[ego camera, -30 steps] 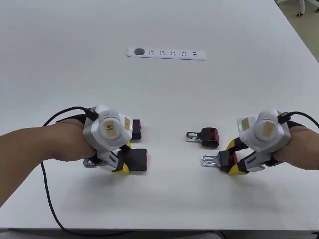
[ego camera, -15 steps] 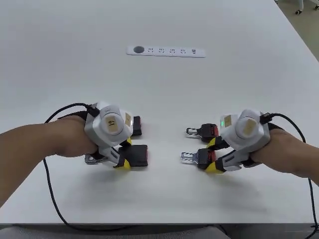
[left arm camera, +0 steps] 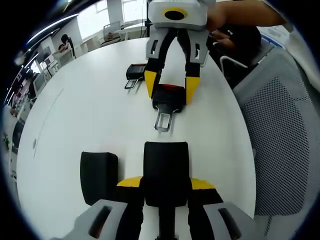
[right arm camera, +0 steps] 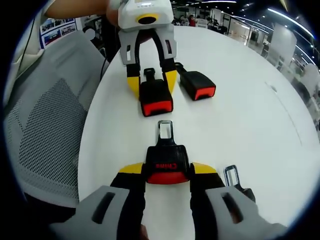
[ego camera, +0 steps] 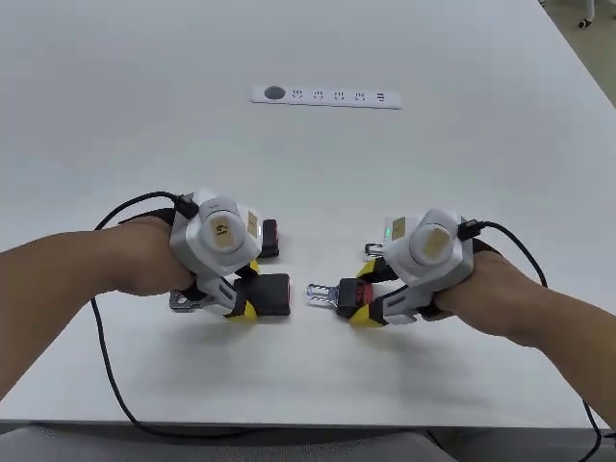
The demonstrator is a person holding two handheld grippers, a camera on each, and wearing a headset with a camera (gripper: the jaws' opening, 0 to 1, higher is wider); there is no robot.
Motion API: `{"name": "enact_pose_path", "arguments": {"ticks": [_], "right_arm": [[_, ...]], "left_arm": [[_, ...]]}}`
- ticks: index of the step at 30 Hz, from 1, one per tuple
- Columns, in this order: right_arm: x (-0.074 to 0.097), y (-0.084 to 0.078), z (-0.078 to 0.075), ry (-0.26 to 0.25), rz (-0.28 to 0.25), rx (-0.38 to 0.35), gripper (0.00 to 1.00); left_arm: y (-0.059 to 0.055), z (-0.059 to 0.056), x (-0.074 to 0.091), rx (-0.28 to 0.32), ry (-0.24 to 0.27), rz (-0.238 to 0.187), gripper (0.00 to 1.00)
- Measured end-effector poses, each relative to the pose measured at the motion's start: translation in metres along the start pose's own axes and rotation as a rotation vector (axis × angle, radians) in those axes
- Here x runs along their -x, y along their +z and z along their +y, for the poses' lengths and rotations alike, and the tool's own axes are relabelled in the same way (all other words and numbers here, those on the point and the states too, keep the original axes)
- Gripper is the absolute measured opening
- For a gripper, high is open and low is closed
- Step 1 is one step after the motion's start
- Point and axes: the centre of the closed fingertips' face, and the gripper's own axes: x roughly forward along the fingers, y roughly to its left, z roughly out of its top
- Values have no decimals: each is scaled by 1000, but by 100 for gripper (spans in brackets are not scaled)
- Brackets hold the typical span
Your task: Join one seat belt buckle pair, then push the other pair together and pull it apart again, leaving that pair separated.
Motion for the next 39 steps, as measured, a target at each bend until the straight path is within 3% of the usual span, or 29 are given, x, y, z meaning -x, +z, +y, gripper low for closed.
{"name": "enact_pose_path", "arguments": {"ticks": [8, 16, 24, 31, 39], "right_arm": [[-12, 16, 4, 12, -18, 28, 32], [-12, 19, 6, 9, -3, 90, 32], [-19, 28, 7, 33, -32, 99, 32], [-19, 27, 6, 55, -24, 93, 31], [-22, 28, 6, 69, 39, 135, 31]], "left_arm": [[1, -1, 1, 9, 2, -3, 34], [2, -1, 0, 6, 1, 11, 34], [2, -1, 0, -9, -5, 12, 34], [2, -1, 1, -24, -13, -3, 34], [3, 0, 1, -61, -23, 28, 34]]}}
